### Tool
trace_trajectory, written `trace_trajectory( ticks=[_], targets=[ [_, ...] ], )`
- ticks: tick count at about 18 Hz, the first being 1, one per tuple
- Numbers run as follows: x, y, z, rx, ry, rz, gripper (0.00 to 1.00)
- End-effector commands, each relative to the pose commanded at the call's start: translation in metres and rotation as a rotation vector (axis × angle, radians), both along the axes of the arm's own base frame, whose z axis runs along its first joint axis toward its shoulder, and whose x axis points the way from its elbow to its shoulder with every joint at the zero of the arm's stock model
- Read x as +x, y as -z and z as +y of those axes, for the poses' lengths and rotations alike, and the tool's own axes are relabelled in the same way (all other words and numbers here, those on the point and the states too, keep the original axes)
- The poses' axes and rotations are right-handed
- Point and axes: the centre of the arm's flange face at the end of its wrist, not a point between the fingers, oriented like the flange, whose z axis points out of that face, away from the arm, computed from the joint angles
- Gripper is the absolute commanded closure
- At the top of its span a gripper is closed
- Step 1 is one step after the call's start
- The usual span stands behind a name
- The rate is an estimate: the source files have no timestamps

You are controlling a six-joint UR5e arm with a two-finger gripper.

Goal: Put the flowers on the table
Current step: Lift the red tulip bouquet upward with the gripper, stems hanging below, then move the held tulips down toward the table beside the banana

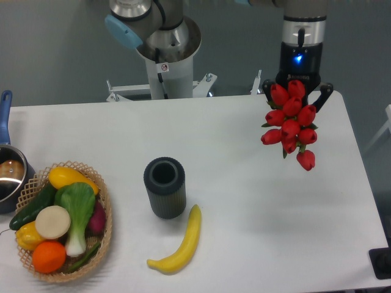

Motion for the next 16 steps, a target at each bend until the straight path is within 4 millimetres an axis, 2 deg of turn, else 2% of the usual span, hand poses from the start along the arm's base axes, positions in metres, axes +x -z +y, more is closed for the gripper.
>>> trace_trajectory(
  ticks=[4,7,13,16],
  targets=[
    [-0.006,0.015,-0.004,-0.078,-0.021,0.001,0.62],
    [-0.009,0.037,0.004,-0.152,-0.019,-0.014,0.61],
    [-0.009,0.103,0.051,-0.24,0.045,-0.084,0.61],
    [-0.016,0.128,0.072,-0.251,0.077,-0.105,0.61]
  ],
)
